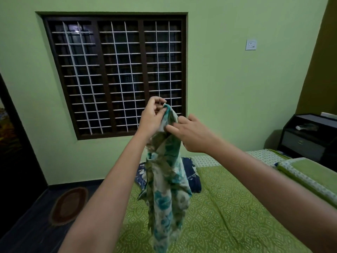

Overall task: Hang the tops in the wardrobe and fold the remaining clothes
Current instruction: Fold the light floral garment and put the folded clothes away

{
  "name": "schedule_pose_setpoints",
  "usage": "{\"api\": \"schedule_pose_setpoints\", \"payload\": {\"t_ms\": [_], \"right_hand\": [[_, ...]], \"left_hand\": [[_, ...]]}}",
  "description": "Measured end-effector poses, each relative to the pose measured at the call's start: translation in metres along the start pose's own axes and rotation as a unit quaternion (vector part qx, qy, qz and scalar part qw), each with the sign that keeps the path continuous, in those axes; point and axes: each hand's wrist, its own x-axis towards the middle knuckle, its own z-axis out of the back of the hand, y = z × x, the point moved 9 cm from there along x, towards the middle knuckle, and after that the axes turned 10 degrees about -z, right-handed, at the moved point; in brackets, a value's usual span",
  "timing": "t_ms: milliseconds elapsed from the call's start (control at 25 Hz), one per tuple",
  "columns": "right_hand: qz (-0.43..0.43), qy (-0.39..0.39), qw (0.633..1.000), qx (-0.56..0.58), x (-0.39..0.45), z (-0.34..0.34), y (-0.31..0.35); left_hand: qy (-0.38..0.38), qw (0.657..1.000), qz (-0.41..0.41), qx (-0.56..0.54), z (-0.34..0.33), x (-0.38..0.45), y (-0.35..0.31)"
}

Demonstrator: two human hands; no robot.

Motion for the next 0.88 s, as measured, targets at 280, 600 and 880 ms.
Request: {"api": "schedule_pose_setpoints", "payload": {"t_ms": [280,600,880], "right_hand": [[0.157,0.154,0.975,0.023,-0.038,-0.014,0.082],[-0.171,0.378,0.892,0.177,-0.079,-0.019,-0.039],[-0.181,0.302,0.918,0.181,-0.122,0.038,-0.014]], "left_hand": [[-0.003,0.98,0.013,0.199,0.042,-0.019,0.016],[0.126,0.937,0.176,0.272,0.07,-0.111,0.073],[0.105,0.949,0.143,0.261,0.066,-0.158,-0.023]]}}
